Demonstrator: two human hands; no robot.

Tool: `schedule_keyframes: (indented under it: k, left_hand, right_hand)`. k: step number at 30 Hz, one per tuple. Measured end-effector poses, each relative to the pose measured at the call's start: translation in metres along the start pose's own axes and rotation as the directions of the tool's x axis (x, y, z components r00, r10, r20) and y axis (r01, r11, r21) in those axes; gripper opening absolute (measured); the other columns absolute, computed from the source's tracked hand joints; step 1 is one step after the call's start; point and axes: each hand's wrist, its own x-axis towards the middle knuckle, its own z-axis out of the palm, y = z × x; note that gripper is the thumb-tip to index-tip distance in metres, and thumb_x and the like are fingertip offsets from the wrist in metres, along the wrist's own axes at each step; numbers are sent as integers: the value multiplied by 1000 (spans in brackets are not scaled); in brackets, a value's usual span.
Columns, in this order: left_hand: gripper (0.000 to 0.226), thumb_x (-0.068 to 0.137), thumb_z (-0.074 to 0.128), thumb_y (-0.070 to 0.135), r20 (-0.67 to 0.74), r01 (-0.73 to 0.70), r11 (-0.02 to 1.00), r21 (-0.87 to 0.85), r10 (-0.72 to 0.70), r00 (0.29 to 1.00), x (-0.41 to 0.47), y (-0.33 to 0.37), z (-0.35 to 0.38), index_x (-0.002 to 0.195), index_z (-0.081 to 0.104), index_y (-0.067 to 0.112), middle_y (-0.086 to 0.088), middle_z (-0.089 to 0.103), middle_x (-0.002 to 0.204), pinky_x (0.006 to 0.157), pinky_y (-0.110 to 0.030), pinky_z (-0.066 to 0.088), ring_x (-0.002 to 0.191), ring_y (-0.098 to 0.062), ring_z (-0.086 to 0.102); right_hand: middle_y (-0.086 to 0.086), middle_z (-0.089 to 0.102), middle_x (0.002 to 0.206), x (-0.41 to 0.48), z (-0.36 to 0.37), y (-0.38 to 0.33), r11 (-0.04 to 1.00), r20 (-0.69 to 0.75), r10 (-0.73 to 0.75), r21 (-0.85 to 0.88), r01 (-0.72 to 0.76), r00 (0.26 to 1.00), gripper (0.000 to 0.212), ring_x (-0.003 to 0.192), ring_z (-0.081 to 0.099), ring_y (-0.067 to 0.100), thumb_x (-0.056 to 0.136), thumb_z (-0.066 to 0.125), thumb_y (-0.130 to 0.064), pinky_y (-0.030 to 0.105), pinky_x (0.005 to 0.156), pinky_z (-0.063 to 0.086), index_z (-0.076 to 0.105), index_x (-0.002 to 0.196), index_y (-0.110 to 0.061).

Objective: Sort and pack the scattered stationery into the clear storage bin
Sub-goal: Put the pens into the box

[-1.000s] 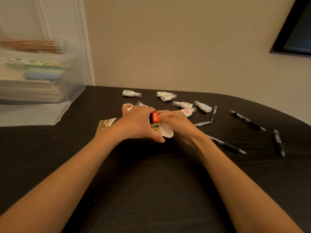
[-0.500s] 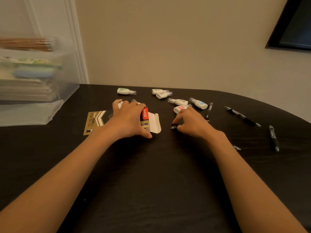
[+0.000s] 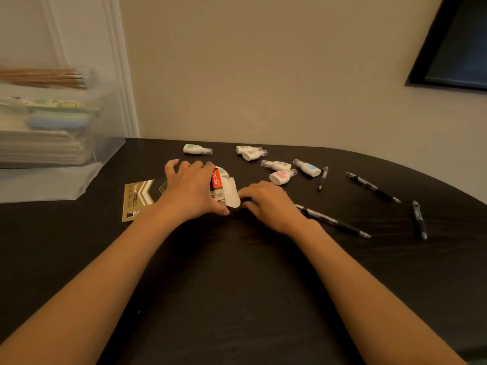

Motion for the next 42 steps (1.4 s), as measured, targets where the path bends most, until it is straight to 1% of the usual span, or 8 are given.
schedule_keyframes:
  k: [3, 7, 11, 14, 18, 23, 28, 42]
  left_hand:
    - [98, 67, 66, 65, 7, 35, 999, 12, -35, 999, -2, -7, -1, 144, 27, 19, -4, 42, 138, 112, -43, 10, 132, -25, 33]
    - [92, 67, 66, 66, 19, 59, 998, 14, -59, 998, -2, -12, -2, 140, 34, 20, -4, 44, 137, 112, -43, 11, 131, -25, 35]
    - [90, 67, 66, 66, 25, 73, 997, 2, -73, 997, 0, -15, -2, 139, 35, 19, -4, 43, 137, 112, -43, 11, 132, -25, 34]
    - [91, 67, 66, 66, 23, 76, 997, 7, -76, 997, 0, -16, -2, 139, 34, 20, -4, 42, 139, 112, -43, 11, 132, -26, 34]
    - [91, 68, 66, 65, 20, 110, 994, 15, -110, 994, -1, -20, -3, 140, 33, 19, -5, 41, 140, 112, -43, 12, 133, -26, 33]
    - [90, 68, 68, 64, 24, 169, 986, 9, -169, 985, -1, -29, -5, 139, 35, 19, -7, 43, 139, 111, -44, 15, 132, -28, 34]
    - [89, 67, 68, 64, 42, 160, 987, 3, -160, 986, -2, -29, -4, 137, 37, 19, -6, 44, 137, 110, -43, 16, 131, -27, 36]
    - [91, 65, 69, 64, 61, -124, 986, -110, 132, 989, -12, 5, -7, 138, 36, 23, -1, 47, 134, 108, -40, 19, 128, -22, 38]
  right_hand:
    - [3, 57, 123, 4, 6, -2, 997, 56, 35, 71, -39, 998, 32, 112, 53, 19, 94, 52, -23, 31, 94, 43, 57, 126, -18]
    - [3, 46, 137, -5, -7, 19, 974, 41, 214, 66, -217, 976, 44, 127, 39, 18, 91, 56, -31, 30, 103, 33, 52, 132, -16]
    - [3, 49, 124, -13, -14, 39, 942, 153, 335, -51, -331, 930, 23, 120, 36, 19, 89, 57, -31, 33, 97, 34, 58, 107, -19]
    - [0, 52, 108, -12, -10, 35, 953, 129, 293, 43, -301, 947, 9, 109, 42, 18, 92, 55, -28, 35, 93, 39, 53, 93, -19]
    - [0, 58, 81, -8, -8, 23, 931, -136, 255, 300, -206, 957, 4, 77, 54, 16, 95, 51, -22, 33, 75, 48, 52, 92, -18]
    - [-1, 52, 72, -7, -16, 16, 729, -240, 408, 666, -156, 881, 11, 67, 47, 8, 96, 47, -18, 19, 65, 41, 54, 89, -22]
    - [0, 53, 71, -8, -17, 18, 622, -155, 426, 765, -164, 891, 16, 68, 49, 11, 96, 48, -13, 23, 71, 42, 54, 85, -23]
    - [-12, 57, 86, 3, -3, -13, 707, -178, 346, 695, -131, 921, 10, 77, 56, 1, 89, 60, -15, 13, 66, 46, 55, 84, -22]
